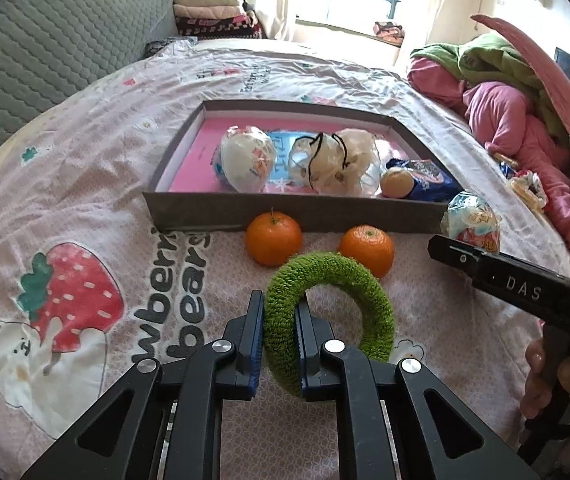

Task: Organize objects
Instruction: 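Close the left tool on the green fuzzy ring while the right tool lifts the egg bag, then carry the green ring with the left tool over the tray while the right tool carries the egg bag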

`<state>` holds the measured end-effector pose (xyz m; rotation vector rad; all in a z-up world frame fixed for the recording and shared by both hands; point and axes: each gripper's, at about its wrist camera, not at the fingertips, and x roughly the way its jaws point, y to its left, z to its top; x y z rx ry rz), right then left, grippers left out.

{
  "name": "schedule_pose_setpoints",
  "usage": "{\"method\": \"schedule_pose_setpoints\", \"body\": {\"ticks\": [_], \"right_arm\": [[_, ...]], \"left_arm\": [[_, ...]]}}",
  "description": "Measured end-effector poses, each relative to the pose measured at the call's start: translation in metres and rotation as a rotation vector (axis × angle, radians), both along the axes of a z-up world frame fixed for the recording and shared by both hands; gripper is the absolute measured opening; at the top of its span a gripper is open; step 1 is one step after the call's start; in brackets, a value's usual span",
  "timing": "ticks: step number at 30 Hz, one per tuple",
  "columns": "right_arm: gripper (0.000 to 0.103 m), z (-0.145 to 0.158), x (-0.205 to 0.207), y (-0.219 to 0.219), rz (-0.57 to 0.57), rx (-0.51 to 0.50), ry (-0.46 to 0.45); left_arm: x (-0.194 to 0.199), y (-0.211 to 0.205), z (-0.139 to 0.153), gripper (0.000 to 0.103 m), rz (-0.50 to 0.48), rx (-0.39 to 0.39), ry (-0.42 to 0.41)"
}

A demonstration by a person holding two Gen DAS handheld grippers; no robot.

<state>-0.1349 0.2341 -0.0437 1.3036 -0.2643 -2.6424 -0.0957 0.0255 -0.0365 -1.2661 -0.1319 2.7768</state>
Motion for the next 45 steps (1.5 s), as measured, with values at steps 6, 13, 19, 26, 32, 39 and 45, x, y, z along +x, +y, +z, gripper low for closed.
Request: {"method": "schedule_pose_setpoints", "body": {"ticks": [6,13,19,26,32,39,45], "right_arm": [[0.050,0.011,0.008,-0.009,0.033,0.029,0.046],[0.050,0.025,0.016,-0.020,0.069,0.070,0.126],[0.050,0.036,0.022,-0.030,0.107,0.088,0.193],[0.051,0.043,0.024,-0.031,0.112,0.097,0.231],[0.051,0.048,0.028,-0.034,0.118,0.121,0.274],[0.051,0.054,0.032,-0.037,0.131,0.127,0.317],[0.051,0.058,0.030,-0.036,0.139,0.127,0.328]], "left_arm": [[0.004,-0.001,0.010,0.013,0.007,-0.009,0.021],[0.003,-0.008,0.020,0.013,0.031,-0.015,0.032],[0.002,-0.016,0.031,0.013,0.055,-0.011,0.061],[0.000,-0.021,0.041,0.013,0.073,-0.013,0.088],[-0.008,-0.027,0.053,0.013,0.088,-0.001,0.112],[-0.012,-0.027,0.061,0.013,0.097,0.007,0.133],[-0.015,-0.022,0.066,0.013,0.092,-0.001,0.144]]}}
